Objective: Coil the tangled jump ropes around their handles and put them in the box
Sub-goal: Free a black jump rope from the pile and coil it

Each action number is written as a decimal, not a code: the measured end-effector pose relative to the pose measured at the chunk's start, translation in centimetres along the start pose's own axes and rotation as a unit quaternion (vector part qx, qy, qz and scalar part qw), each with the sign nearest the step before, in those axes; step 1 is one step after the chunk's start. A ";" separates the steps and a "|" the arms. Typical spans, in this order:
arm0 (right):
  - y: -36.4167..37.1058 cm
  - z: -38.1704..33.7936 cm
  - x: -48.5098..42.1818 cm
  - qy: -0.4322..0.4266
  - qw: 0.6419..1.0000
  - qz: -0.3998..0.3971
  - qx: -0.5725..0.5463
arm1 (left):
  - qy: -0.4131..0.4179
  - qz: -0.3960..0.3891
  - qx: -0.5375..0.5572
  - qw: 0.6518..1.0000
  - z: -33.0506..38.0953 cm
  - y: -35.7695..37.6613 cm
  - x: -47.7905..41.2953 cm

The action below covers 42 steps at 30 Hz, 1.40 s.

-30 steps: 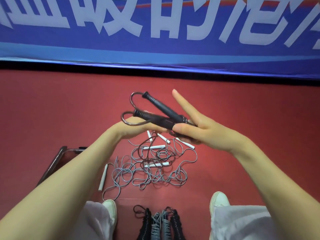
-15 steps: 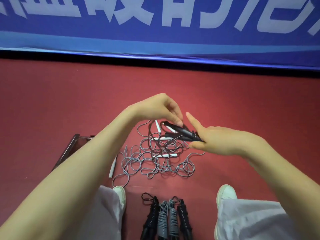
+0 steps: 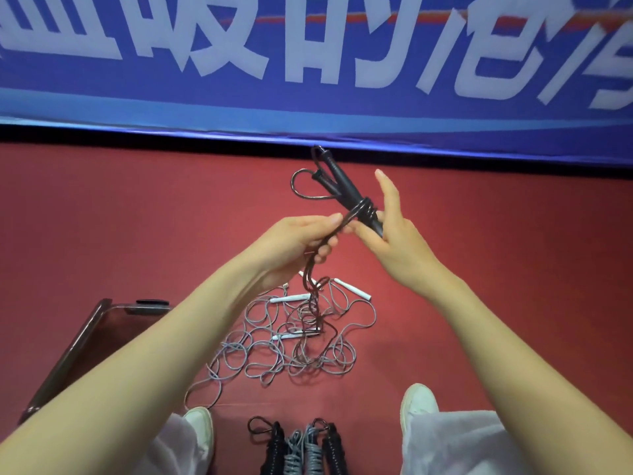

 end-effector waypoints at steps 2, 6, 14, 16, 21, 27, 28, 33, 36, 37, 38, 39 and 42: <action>0.0 -0.3 0.1 0.003 0.998 -0.010 -0.064 | 0.008 -0.002 0.004 1.000 0.2 0.0 0.0; -0.1 -0.3 0.0 0.025 0.980 -0.040 -0.192 | 0.084 0.045 -0.034 0.995 1.2 -0.5 -0.1; 0.5 -1.5 0.5 0.074 0.928 -0.080 -0.357 | 0.174 0.048 -0.024 0.983 1.0 0.5 0.5; 0.7 -1.6 0.4 0.074 0.930 -0.087 -0.350 | 0.189 0.087 -0.053 0.977 1.1 0.2 0.6; 1.2 -1.6 0.5 0.082 0.935 -0.094 -0.333 | 0.181 0.093 -0.081 0.976 0.8 0.1 0.7; 0.8 -1.9 0.7 0.061 0.949 -0.052 -0.304 | 0.180 0.070 -0.074 0.978 1.1 0.4 0.9; 0.7 -1.9 0.7 0.047 0.958 -0.037 -0.281 | 0.180 0.069 -0.075 0.978 1.1 0.4 1.0; 0.6 -1.6 0.9 0.002 0.973 -0.010 -0.231 | 0.167 0.053 -0.088 0.981 1.0 0.2 1.1; 0.5 -1.8 0.9 0.012 0.962 -0.003 -0.274 | 0.169 0.042 -0.080 0.981 1.1 0.2 1.0; 0.4 -1.9 0.9 0.019 0.956 -0.001 -0.292 | 0.173 0.037 -0.079 0.981 1.2 0.2 1.1; 0.3 -2.0 0.9 0.026 0.950 -0.001 -0.312 | 0.176 0.030 -0.083 0.980 1.4 0.2 1.1; 0.2 -2.1 1.0 0.032 0.943 -0.002 -0.331 | 0.175 0.019 -0.086 0.981 1.5 0.1 1.1; -0.2 -2.4 1.0 0.040 0.924 0.007 -0.380 | 0.151 -0.036 -0.084 0.984 1.5 0.1 1.0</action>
Point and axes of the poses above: each hand's wrist, its own x-axis away from the middle knuckle, its own y-axis out of the palm, z = x × y, the point moved 4 cm from there along -x, towards the middle knuckle, and after that the axes turned 5 degrees about z, right-handed, at the moved point
